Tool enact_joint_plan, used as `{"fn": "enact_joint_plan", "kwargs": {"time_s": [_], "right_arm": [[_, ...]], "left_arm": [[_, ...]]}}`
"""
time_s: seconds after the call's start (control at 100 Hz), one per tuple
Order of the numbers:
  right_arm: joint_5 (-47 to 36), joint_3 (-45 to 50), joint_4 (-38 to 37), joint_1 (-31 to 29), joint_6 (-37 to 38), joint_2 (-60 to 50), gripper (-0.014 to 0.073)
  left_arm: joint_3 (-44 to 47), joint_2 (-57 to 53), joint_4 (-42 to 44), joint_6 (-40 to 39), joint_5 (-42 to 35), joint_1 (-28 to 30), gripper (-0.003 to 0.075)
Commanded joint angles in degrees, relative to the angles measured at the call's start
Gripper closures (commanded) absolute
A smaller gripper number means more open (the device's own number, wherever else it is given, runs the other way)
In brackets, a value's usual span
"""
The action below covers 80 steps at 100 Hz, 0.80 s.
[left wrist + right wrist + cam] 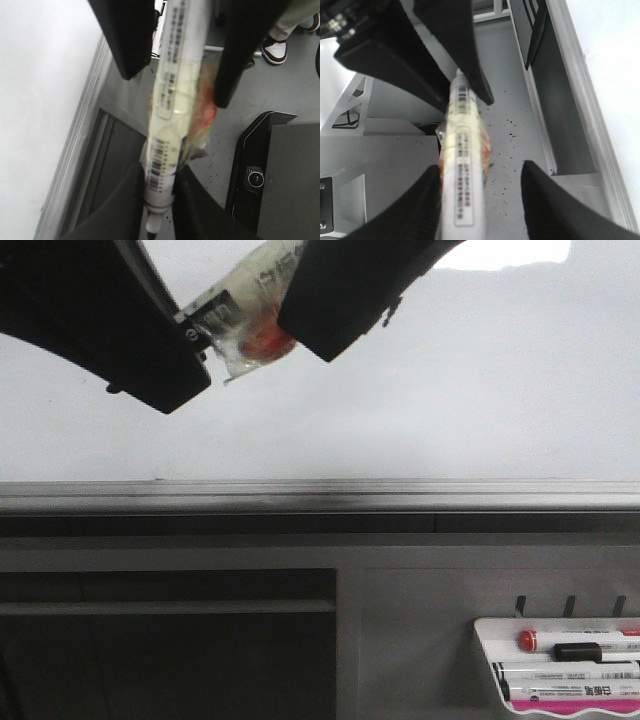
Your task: Write number 2 on whiteboard
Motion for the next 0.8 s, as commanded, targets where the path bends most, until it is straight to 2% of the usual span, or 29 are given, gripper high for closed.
{"fn": "enact_joint_plan", "kwargs": {"time_s": [0.0,0.17,0.67,0.79], "right_arm": [[-2.54,-1.97,2.33,0.01,-0.66,-1.23,0.0275],[-2.27,-3.79,4.10,0.01,-0.75,-1.23,0.0275],[0.78,-5.23,2.57,0.01,-0.75,-1.20,0.0276],[1.22,-5.23,2.09,0.01,-0.75,-1.20,0.0333]], "left_arm": [[-2.03,-1.04,-1.24,-0.01,-3.48,-0.50,0.0699],[-2.03,-1.04,-1.24,-0.01,-3.48,-0.50,0.0699],[-2.03,-1.04,-1.14,-0.01,-3.48,-0.50,0.0699],[-2.03,-1.04,-1.14,-0.01,-3.48,-0.50,0.0699]]}}
